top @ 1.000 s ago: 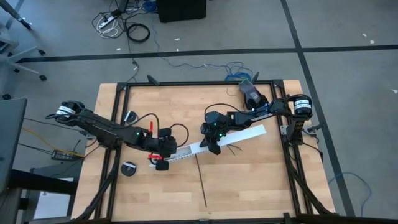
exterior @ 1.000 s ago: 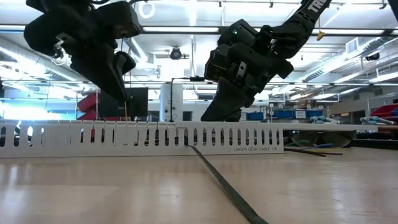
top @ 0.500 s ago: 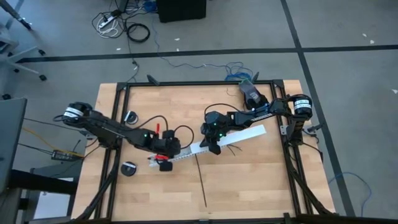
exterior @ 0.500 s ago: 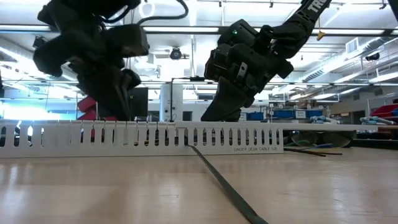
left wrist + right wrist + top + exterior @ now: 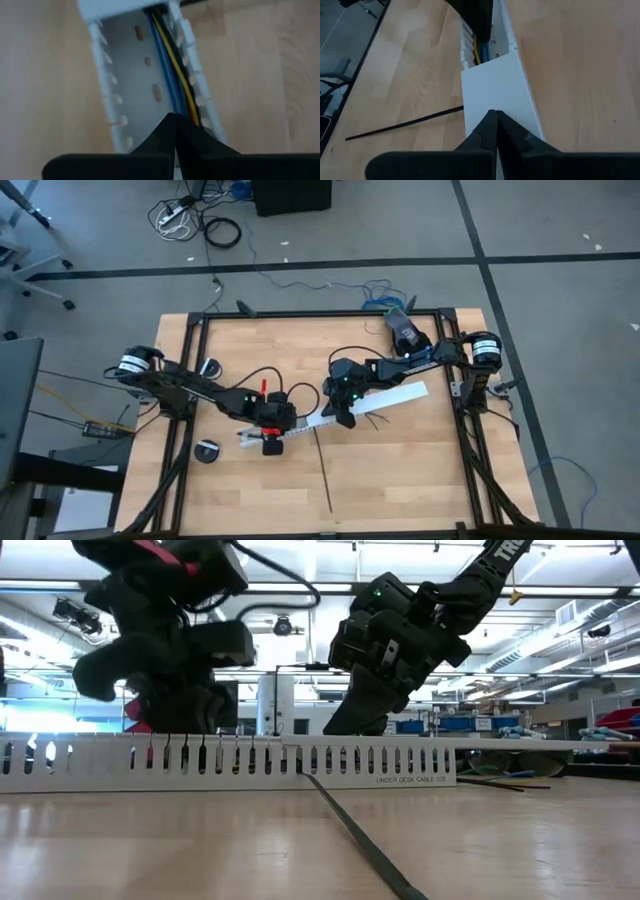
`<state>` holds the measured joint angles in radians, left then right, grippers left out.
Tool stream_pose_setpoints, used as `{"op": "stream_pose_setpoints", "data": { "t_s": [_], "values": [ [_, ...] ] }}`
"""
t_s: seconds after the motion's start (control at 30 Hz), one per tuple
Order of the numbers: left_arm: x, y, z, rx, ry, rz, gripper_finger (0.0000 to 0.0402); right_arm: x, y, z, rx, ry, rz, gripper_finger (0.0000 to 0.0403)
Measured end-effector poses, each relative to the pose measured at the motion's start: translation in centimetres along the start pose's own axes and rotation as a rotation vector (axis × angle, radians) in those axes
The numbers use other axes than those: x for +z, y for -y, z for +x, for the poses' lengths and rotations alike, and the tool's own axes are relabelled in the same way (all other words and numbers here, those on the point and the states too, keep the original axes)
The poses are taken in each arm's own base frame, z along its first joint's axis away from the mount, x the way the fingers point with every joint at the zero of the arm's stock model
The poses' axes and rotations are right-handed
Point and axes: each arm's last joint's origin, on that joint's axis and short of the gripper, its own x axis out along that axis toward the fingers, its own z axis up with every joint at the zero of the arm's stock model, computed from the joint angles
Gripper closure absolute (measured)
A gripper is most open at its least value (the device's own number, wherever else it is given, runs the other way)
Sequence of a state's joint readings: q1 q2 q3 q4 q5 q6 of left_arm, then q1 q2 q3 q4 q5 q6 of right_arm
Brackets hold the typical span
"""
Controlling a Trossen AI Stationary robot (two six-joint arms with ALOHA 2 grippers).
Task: Ziptie cables
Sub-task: Close the lid on the cable duct
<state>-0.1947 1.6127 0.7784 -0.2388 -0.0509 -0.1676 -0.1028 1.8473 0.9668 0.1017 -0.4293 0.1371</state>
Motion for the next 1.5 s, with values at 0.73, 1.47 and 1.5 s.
{"op": "stream_pose_setpoints", "data": {
  "t_s": [0.73, 1.47, 1.5],
  "values": [
    [0.2, -0.2, 1.8, -0.091, 0.012, -0.017, 0.0401, 0.1, -0.1, 0.0, 0.018, 0.009, -0.017, 0.0403],
    [0.6, -0.1, 1.9, -0.09, 0.06, -0.044, 0.0401, 0.1, 0.3, 1.6, -0.002, 0.009, -0.003, 0.0403],
    [0.6, -0.1, 1.9, -0.09, 0.06, -0.045, 0.0401, 0.2, 0.5, 2.3, 0.022, 0.001, -0.001, 0.0403]
  ]
}}
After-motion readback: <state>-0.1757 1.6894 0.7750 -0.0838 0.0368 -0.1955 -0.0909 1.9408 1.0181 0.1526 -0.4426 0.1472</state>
